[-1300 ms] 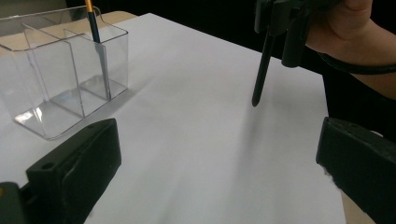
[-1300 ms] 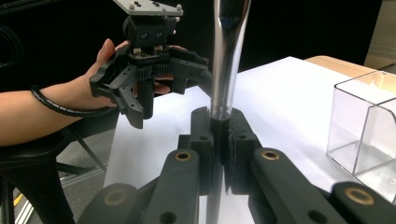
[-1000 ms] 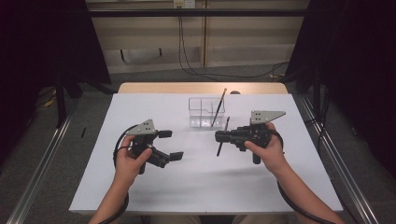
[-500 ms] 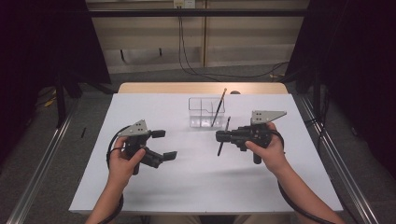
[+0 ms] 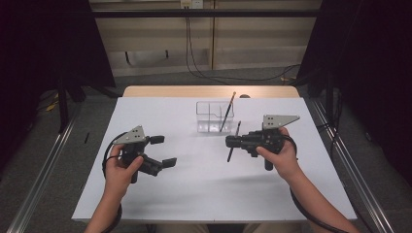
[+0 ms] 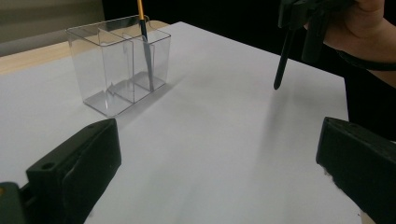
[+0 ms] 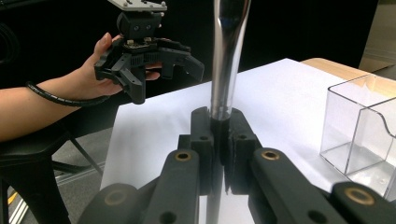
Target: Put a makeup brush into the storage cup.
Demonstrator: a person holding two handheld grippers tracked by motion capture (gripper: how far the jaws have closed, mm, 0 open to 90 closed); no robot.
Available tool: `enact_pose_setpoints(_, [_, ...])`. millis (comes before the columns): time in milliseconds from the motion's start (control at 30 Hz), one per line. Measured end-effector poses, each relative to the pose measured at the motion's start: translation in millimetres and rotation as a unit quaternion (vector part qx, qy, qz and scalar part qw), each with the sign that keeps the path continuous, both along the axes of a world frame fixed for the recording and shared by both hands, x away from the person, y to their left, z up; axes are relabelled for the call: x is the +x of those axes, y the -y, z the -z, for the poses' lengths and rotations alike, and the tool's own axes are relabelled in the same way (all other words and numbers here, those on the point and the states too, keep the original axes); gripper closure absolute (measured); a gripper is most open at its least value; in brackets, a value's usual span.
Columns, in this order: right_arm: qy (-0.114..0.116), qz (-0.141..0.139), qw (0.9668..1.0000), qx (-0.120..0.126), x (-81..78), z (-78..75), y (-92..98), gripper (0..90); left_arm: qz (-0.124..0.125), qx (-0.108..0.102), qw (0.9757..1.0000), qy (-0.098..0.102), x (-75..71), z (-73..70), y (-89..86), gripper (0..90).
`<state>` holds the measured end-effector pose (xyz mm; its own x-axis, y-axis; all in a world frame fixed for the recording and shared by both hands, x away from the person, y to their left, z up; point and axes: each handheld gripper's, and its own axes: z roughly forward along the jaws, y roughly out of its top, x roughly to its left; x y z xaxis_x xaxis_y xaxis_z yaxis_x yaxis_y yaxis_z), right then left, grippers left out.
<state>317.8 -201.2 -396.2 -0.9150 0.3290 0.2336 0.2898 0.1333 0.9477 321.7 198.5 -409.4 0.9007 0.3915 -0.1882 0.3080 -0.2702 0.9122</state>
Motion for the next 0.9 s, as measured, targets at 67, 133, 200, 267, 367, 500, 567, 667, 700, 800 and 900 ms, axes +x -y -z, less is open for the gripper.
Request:
enact_pose_setpoints(67, [0.0, -0.003, 1.0, -0.001, 0.4, 0.4, -1.5, 84.2, -0.002, 0.001, 1.0, 0.002, -0.8, -0.3, -3.4, 0.1])
enact_pose_setpoints(133, [0.0, -0.005, 1.0, -0.002, 0.9, 0.9, -3.2, 84.2, -0.004, -0.001, 1.0, 0.004, -1.7, -0.5, -6.4, 0.1])
enact_pose_setpoints(200, [0.0, -0.007, 1.0, -0.002, 1.2, 1.0, -4.6, 84.2, -0.005, 0.004, 1.0, 0.006, -2.6, -0.7, -9.0, 0.1])
enact_pose_setpoints(267, [0.0, -0.009, 1.0, -0.003, 1.4, 1.0, -5.4, 84.3, -0.008, 0.003, 0.9999, 0.006, -3.3, -0.1, -11.5, 0.1])
enact_pose_setpoints(367, [0.0, -0.009, 1.0, -0.003, 1.6, 1.4, -5.6, 84.2, -0.013, 0.001, 0.9999, 0.008, -3.6, 0.4, -16.7, 0.0])
enact_pose_setpoints(500, [-0.001, -0.009, 0.9999, -0.004, 2.1, 2.0, -5.6, 84.2, -0.018, 0.002, 0.9998, 0.008, -4.6, 1.4, -22.6, 0.0])
enact_pose_setpoints(567, [-0.001, -0.01, 0.9999, -0.005, 2.6, 2.5, -5.5, 84.2, -0.02, 0.007, 0.9997, 0.009, -5.0, 2.1, -25.1, 0.1])
enact_pose_setpoints(667, [0.0, -0.008, 1.0, -0.004, 3.0, 2.9, -4.8, 84.3, -0.024, 0.006, 0.9996, 0.012, -5.0, 2.5, -28.7, 0.0])
enact_pose_setpoints(700, [-0.001, -0.008, 1.0, -0.004, 3.1, 3.0, -4.6, 84.3, -0.024, 0.005, 0.9996, 0.013, -5.2, 2.4, -29.9, 0.0])
enact_pose_setpoints(800, [-0.001, -0.008, 1.0, -0.005, 2.9, 3.0, -4.7, 84.3, -0.028, 0.002, 0.9995, 0.015, -6.2, 2.1, -34.2, 0.0])
enact_pose_setpoints(900, [-0.001, -0.008, 0.9999, -0.007, 2.5, 3.0, -5.4, 84.3, -0.033, 0.001, 0.9993, 0.017, -7.1, 2.1, -39.5, 0.1])
